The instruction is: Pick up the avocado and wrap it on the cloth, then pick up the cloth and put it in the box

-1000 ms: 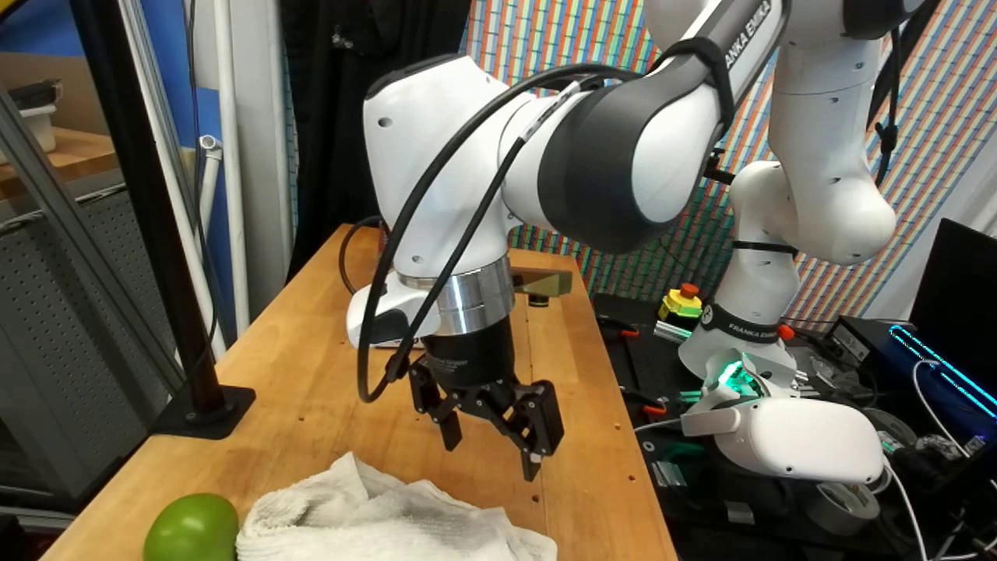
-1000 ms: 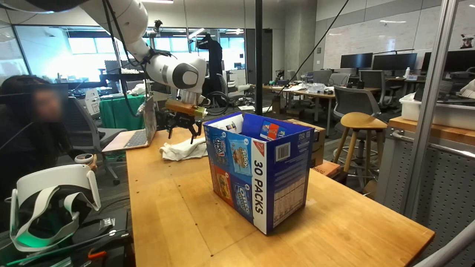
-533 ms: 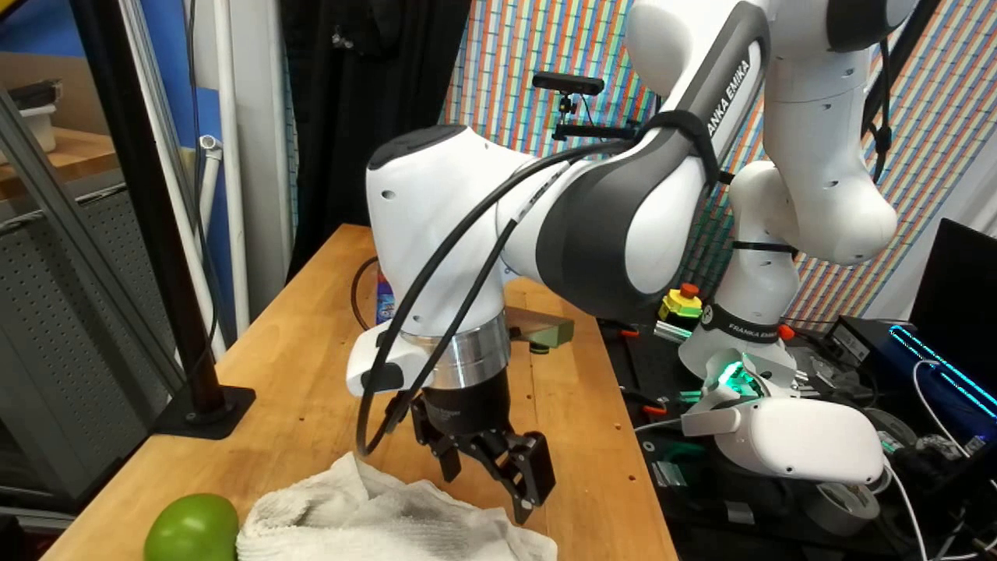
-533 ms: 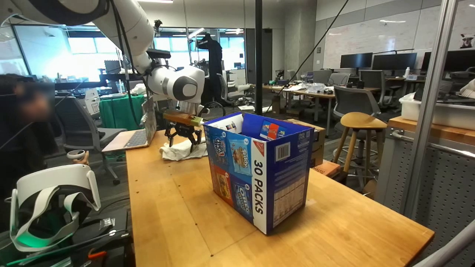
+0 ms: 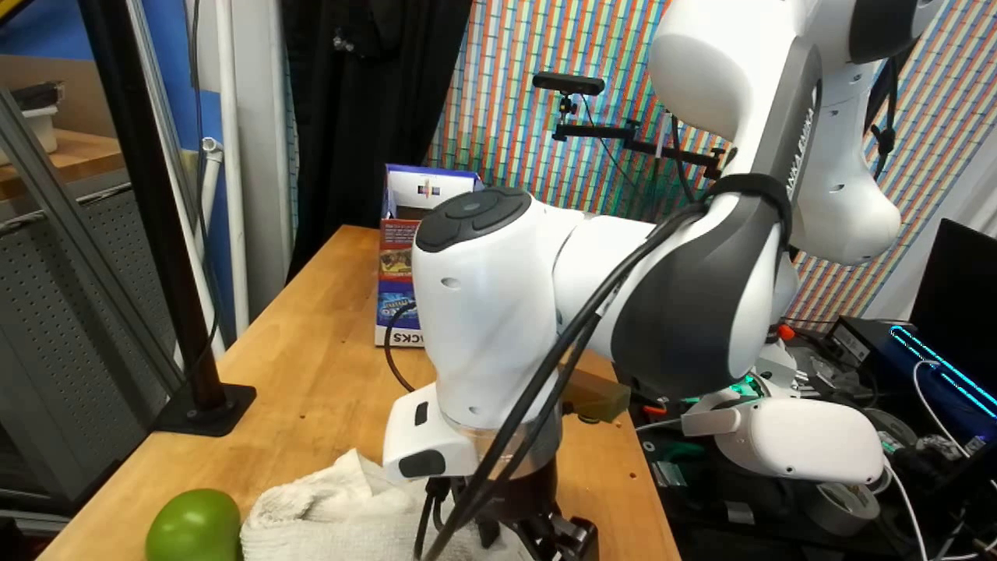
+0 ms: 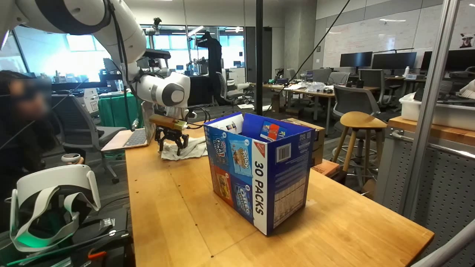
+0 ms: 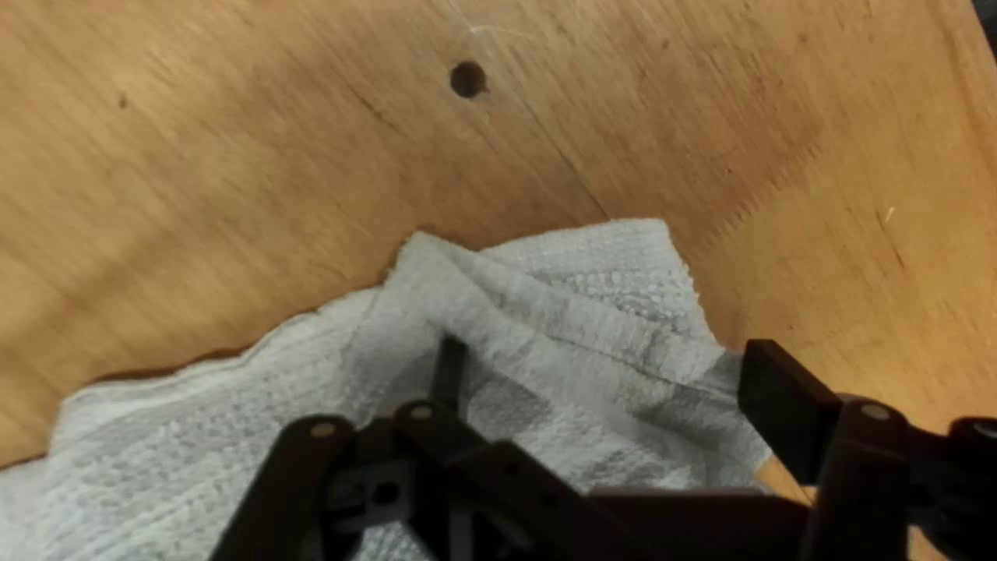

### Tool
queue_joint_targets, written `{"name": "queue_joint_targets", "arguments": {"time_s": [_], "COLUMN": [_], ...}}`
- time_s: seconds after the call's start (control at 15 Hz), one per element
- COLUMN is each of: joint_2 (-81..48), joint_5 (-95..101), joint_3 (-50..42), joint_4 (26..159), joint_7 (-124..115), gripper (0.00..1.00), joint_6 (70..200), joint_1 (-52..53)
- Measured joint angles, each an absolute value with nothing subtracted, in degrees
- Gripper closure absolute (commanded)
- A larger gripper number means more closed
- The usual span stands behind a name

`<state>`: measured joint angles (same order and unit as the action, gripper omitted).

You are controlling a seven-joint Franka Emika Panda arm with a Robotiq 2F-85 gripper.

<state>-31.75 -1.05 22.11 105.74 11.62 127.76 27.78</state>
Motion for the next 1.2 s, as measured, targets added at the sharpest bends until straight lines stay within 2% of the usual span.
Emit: {"name": "queue_joint_targets", "arguments": {"time_s": [0.33,0.47,0.6,0.73,1.2], "joint_2": [-31.6,-31.2,-30.8,-29.8,-17.5], "joint_5": [-0.9,-0.8,-0.7,-0.1,7.8], "joint_3": [21.5,21.0,20.4,19.6,15.3], "joint_4": [106.1,106.2,106.3,106.9,110.0], "joint_7": [9.1,8.4,7.6,6.5,-0.6], "gripper": [0.82,0.92,0.97,0.92,0.92], "joint_6": [127.8,127.8,127.8,127.7,123.3], "joint_1": [27.9,27.9,27.8,27.6,25.4]}}
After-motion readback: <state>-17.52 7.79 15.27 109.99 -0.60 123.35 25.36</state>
